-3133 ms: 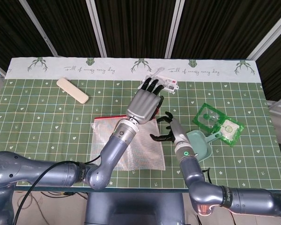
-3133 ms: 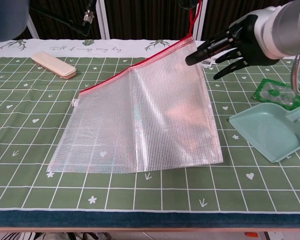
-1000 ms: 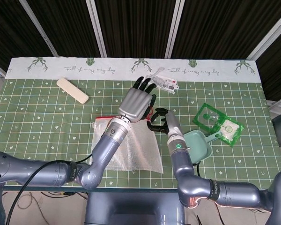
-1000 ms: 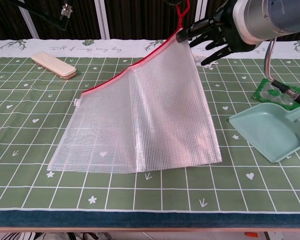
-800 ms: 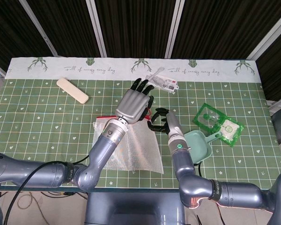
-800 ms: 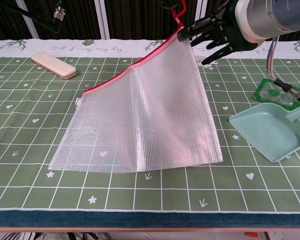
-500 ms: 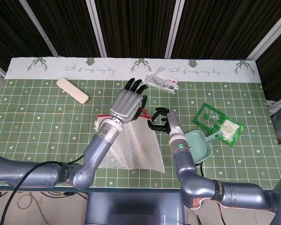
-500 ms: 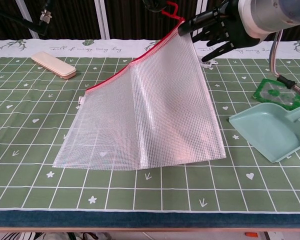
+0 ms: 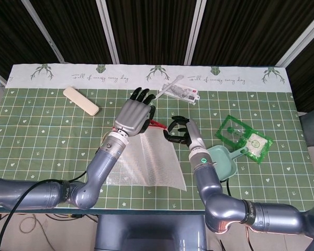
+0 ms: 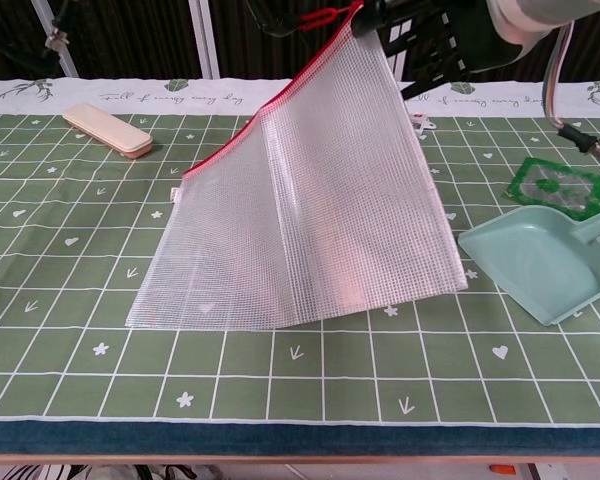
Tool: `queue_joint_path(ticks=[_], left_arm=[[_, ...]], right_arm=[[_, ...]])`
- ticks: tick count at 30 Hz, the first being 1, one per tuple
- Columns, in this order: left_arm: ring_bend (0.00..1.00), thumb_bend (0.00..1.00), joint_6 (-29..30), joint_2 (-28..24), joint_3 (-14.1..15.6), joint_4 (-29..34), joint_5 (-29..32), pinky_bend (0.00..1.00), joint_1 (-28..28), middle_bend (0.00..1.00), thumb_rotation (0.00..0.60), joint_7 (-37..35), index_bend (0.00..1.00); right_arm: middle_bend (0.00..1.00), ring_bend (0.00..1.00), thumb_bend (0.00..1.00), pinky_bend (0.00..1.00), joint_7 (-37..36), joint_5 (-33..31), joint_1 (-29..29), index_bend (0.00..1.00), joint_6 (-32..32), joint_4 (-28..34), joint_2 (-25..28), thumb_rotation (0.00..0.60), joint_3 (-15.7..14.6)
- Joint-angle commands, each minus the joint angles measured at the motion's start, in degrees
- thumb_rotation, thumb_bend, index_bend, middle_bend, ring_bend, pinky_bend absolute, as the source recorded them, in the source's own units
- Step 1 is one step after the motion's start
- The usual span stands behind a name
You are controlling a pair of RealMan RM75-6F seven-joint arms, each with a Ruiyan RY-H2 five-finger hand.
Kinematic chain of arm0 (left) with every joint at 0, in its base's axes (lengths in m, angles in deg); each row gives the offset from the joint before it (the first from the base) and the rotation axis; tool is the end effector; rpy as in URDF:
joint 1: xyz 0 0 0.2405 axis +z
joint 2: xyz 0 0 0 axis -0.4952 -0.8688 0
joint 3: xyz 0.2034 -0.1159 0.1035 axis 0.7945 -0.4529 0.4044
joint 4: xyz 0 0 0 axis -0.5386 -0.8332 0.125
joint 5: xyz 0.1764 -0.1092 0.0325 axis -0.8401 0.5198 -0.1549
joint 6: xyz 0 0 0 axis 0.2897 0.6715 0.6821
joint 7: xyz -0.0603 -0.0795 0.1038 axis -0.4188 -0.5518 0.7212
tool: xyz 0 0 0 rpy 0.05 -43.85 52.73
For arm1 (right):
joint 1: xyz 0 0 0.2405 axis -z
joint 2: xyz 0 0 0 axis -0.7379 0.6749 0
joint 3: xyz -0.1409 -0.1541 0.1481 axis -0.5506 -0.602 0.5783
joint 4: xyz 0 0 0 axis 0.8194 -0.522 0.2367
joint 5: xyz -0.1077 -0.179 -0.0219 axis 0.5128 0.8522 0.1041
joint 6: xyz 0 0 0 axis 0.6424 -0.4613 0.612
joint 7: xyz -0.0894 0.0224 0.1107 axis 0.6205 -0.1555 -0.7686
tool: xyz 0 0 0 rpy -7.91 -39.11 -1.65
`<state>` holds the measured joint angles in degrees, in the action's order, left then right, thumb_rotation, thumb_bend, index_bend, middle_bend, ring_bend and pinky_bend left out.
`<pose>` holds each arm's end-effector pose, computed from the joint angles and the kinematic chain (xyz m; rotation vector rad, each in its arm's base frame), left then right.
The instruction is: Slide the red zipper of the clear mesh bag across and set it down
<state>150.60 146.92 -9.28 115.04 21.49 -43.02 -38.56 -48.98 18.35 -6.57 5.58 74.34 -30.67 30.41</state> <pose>0.0333 0.3834 0.0365 -1.8718 -0.7433 -0.9938 -0.0117 -0.3465 0.0650 0.8283 -2.1108 1.2161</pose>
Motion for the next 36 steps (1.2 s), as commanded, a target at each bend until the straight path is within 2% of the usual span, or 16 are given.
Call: queue_joint_path(ticks=[1,9,21,36], left_arm=[[0.0,0.46,-0.1,0.0,0.2,-0.1,-0.2,0.0,0.2,0.16,0.6,0.0,0.62],[0.0,0.46,-0.3,0.2,0.6,-0.6,-0.6,0.0,0.8,0.16,0.6,-0.4,0.63],[0.0,0.46,0.0,-0.4,0.6,-0.1,-1.0,0.0,1.6,0.16,0.6,-0.5,0.63],[0.0,0.46,0.5,-7.0,1.3,4.9,-4.7,0.0,6.8,0.16,0.6,-5.0,0.63]], right_arm=[[0.22,0.0,0.54,0.22,-0.2,-0.4,-0.1,0.68,0.0,0.2,0.5,0.6,0.6],[0.22,0.0,0.54,0.22,-1.3,-2.5,-0.1,0.68,0.5,0.7,2.4,0.6,3.0],[0.22,0.0,0.54,0.22,-2.2,-3.3,-0.1,0.68,0.9,0.4,4.9,0.6,3.9],[0.22,0.0,0.54,0.22,-2.2,-3.7,3.2,0.68,3.4,-2.6,10.8,0.6,4.0]])
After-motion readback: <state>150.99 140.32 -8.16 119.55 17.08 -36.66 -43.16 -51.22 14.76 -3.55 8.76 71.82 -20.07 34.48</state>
